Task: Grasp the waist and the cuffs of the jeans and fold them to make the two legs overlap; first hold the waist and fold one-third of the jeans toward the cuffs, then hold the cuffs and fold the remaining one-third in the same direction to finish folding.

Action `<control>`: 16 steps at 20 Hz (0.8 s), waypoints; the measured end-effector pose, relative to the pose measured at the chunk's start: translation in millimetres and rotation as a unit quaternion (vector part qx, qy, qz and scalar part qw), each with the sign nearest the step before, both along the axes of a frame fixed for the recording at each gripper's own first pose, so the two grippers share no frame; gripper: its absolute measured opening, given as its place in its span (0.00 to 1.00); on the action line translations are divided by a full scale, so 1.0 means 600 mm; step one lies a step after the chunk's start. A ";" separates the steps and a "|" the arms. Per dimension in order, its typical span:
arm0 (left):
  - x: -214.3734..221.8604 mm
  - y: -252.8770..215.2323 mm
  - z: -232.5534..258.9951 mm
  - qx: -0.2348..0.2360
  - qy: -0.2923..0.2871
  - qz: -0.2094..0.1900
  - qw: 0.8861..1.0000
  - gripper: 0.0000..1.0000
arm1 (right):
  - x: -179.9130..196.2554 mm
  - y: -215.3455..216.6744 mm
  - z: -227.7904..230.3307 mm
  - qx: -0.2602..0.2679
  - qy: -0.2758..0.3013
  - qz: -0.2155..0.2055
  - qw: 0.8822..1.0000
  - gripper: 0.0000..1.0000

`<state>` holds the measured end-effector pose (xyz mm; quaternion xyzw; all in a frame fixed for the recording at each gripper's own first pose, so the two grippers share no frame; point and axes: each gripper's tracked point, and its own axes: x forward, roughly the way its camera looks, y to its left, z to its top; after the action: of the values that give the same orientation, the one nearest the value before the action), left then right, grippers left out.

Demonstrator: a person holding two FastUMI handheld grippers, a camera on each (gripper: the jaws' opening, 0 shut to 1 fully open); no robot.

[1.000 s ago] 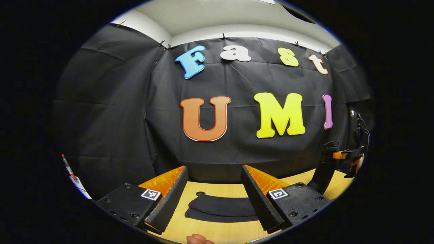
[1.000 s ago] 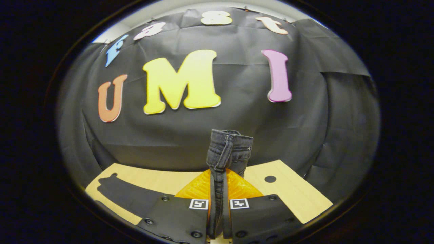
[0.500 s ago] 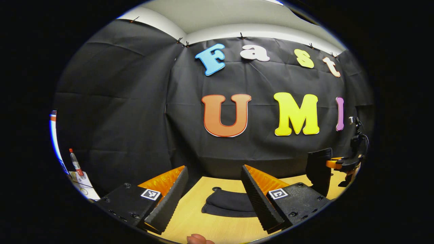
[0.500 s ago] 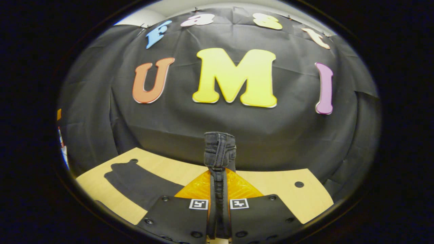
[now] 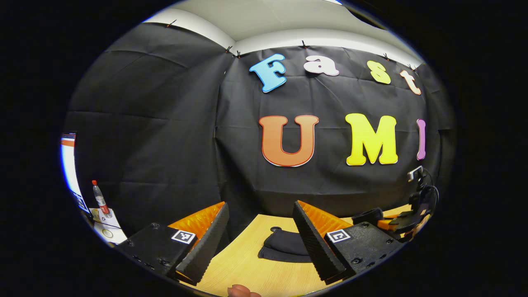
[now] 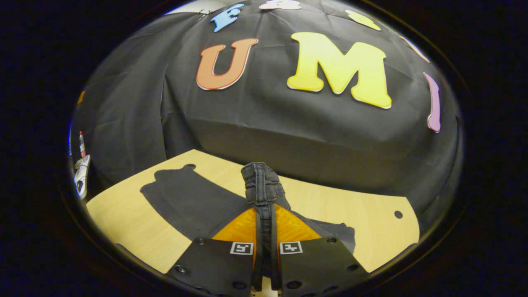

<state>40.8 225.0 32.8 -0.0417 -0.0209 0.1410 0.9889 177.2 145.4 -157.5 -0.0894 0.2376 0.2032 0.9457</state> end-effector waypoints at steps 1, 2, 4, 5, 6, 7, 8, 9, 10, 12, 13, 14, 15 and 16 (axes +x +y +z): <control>0.001 0.001 0.002 -0.001 -0.002 0.000 1.000 0.99 | -0.005 0.006 -0.018 -0.001 0.009 0.003 1.000 0.08; 0.001 0.002 0.004 -0.002 -0.003 -0.001 1.000 0.99 | -0.009 0.014 -0.034 -0.002 0.021 0.006 1.000 0.08; 0.005 0.003 0.002 -0.003 -0.004 -0.001 1.000 0.99 | -0.020 0.028 -0.058 -0.002 0.034 0.015 0.999 0.09; 0.006 0.001 0.002 -0.004 -0.005 -0.003 1.000 0.99 | -0.021 0.032 -0.067 -0.006 0.039 0.020 0.999 0.09; 0.007 -0.001 0.003 -0.005 -0.005 -0.005 1.000 0.99 | -0.024 0.036 -0.076 -0.008 0.045 0.023 0.999 0.05; 0.013 -0.003 0.003 -0.004 -0.005 -0.006 1.000 0.99 | -0.026 0.038 -0.085 -0.012 0.050 0.027 0.998 0.09; 0.016 -0.005 0.002 -0.004 -0.005 -0.008 1.000 0.99 | -0.030 0.041 -0.092 -0.015 0.054 0.031 0.998 0.09; 0.019 -0.008 0.001 -0.005 -0.005 -0.009 1.000 0.99 | -0.031 0.042 -0.096 -0.017 0.056 0.034 0.998 0.08; 0.020 -0.007 0.003 -0.006 -0.006 -0.010 1.000 0.99 | -0.032 0.044 -0.099 -0.017 0.059 0.038 0.997 0.08; 0.027 -0.011 0.001 -0.013 -0.007 -0.014 1.000 0.99 | -0.045 0.057 -0.118 0.000 0.095 0.053 0.994 0.16; 0.032 -0.013 -0.005 -0.021 -0.005 -0.016 1.000 0.99 | -0.051 0.047 -0.129 -0.007 0.110 0.045 0.993 0.32; 0.037 -0.017 -0.011 -0.031 -0.001 -0.020 0.999 0.99 | -0.052 0.043 -0.133 0.002 0.118 0.044 0.992 0.48; 0.041 -0.019 -0.019 -0.040 0.002 -0.022 0.999 1.00 | -0.047 0.043 -0.120 0.022 0.115 0.040 0.992 0.65; 0.047 -0.022 -0.030 -0.050 0.009 -0.025 0.998 1.00 | -0.042 0.044 -0.108 0.039 0.107 0.035 0.993 0.81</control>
<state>69.2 212.0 14.8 -0.0900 -0.0040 0.1175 0.9890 152.0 171.9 -222.1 -0.0382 0.3258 0.2542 0.9098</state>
